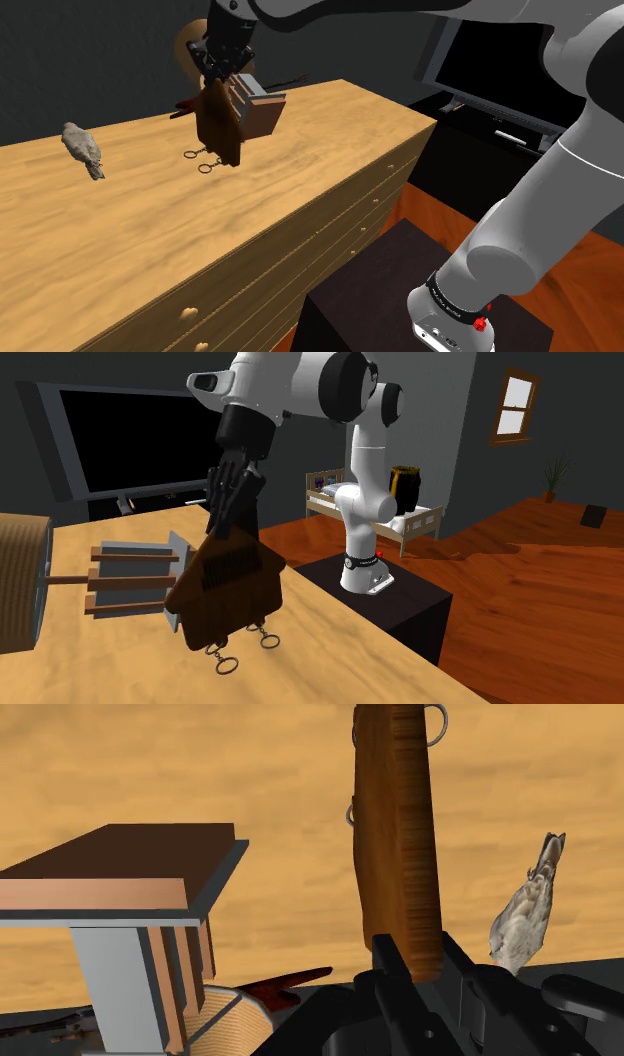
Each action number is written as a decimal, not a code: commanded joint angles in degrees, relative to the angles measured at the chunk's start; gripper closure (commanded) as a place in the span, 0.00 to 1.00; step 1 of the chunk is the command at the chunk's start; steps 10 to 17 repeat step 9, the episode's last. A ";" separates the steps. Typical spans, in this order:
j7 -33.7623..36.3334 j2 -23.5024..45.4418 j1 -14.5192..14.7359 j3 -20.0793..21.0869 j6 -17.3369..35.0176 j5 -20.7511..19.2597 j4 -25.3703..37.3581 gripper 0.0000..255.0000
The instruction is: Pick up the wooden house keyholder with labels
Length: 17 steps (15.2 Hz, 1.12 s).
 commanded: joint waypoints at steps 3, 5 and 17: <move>-0.22 0.37 0.06 0.07 -3.13 -0.03 3.48 1.00; -0.31 0.59 0.10 0.11 -4.72 -0.07 5.27 1.00; -0.38 0.91 0.15 0.17 -6.45 -0.17 7.28 1.00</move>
